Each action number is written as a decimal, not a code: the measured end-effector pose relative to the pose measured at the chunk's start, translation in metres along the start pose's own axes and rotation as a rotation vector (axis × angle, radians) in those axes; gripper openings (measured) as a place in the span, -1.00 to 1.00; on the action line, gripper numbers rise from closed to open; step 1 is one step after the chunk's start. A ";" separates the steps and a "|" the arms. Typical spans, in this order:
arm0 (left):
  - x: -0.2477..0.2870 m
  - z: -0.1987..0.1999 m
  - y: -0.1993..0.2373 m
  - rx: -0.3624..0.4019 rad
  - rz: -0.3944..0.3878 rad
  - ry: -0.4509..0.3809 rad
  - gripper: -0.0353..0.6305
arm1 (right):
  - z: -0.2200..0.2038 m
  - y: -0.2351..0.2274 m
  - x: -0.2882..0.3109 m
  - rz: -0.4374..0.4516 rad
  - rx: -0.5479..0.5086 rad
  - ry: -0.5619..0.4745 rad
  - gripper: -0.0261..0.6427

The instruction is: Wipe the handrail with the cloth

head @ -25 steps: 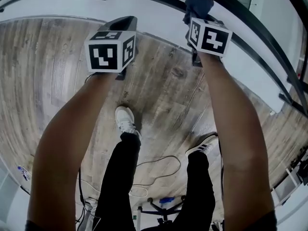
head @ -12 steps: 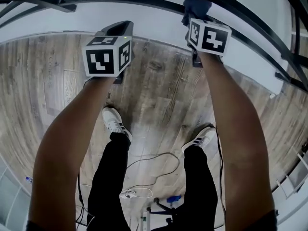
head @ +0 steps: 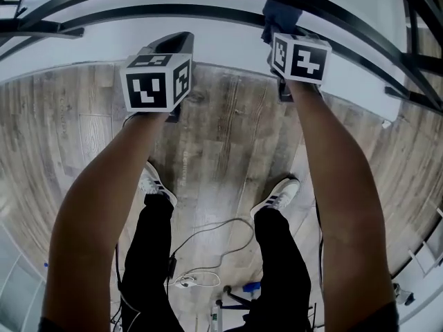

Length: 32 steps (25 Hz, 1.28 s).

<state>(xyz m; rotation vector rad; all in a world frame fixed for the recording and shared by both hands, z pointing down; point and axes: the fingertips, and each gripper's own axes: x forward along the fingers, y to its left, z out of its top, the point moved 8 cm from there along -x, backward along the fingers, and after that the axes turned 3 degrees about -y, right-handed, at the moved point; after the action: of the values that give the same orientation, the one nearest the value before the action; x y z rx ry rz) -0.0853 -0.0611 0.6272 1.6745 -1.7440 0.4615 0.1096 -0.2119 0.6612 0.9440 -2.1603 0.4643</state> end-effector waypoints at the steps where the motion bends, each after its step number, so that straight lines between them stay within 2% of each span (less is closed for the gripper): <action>1: 0.005 0.002 -0.009 0.002 -0.005 -0.001 -0.89 | -0.002 -0.009 -0.003 -0.002 0.002 -0.001 -0.65; 6: 0.030 0.011 -0.058 0.003 -0.029 -0.004 -0.89 | -0.013 -0.050 -0.016 -0.008 0.006 -0.008 -0.65; 10: 0.047 0.017 -0.093 -0.020 -0.032 -0.014 -0.89 | -0.027 -0.087 -0.031 -0.048 0.005 -0.018 -0.65; 15: 0.066 0.019 -0.139 0.013 -0.052 0.003 -0.89 | -0.045 -0.144 -0.051 -0.085 0.022 -0.024 -0.65; 20: 0.082 0.019 -0.183 0.033 -0.068 0.014 -0.89 | -0.066 -0.198 -0.071 -0.115 0.036 0.016 -0.65; 23: 0.093 0.022 -0.215 0.043 -0.091 0.015 -0.89 | -0.084 -0.239 -0.084 -0.158 0.077 0.044 -0.65; 26: 0.102 0.028 -0.247 0.061 -0.121 0.013 -0.89 | -0.095 -0.288 -0.103 -0.218 0.153 0.021 -0.66; 32: 0.124 0.036 -0.298 0.094 -0.144 0.023 -0.88 | -0.106 -0.368 -0.131 -0.276 0.136 0.023 -0.66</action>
<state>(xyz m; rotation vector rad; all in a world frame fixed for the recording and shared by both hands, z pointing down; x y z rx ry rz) 0.2031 -0.2113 0.6279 1.8389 -1.5945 0.5008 0.4958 -0.3338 0.6503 1.2843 -1.9575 0.4861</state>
